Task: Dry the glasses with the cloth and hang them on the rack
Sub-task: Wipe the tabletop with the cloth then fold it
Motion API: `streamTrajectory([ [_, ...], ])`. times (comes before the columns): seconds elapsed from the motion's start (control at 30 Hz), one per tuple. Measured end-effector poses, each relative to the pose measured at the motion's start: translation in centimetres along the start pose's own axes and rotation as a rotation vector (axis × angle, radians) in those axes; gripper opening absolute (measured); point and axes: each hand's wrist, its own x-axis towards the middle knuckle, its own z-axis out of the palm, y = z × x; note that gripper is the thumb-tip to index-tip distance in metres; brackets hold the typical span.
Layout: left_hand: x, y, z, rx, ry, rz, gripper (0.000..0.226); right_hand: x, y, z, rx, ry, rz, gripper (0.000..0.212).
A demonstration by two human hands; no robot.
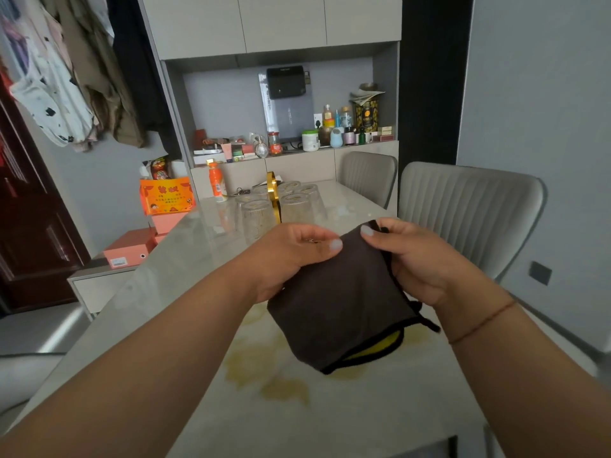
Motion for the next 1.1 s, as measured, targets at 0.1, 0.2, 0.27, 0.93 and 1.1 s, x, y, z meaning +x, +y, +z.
streamTrajectory([
  [0.1, 0.2, -0.4, 0.5, 0.315, -0.098, -0.052, 0.028, -0.9, -1.0, -1.4, -0.011, 0.113, -0.05, 0.008],
  [0.2, 1.4, -0.6, 1.3, 0.474, -0.074, -0.046, 0.009, -1.6, -2.0, -3.6, -0.142, 0.263, -0.083, 0.009],
  [0.27, 2.8, -0.5, 2.2, 0.58, -0.022, -0.01, 0.003, -1.7, -2.2, -5.2, -0.277, 0.334, -0.084, 0.009],
  [0.93, 1.4, -8.5, -3.2, 0.721, 0.245, 0.038, 0.016, -1.5, 5.8, -4.9, -1.452, 0.104, 0.326, 0.052],
  [1.1, -3.2, -13.0, -9.9, 0.596, 0.634, -0.131, 0.033, -0.2, 10.5, -0.8, -1.629, -0.097, 0.55, 0.091],
])
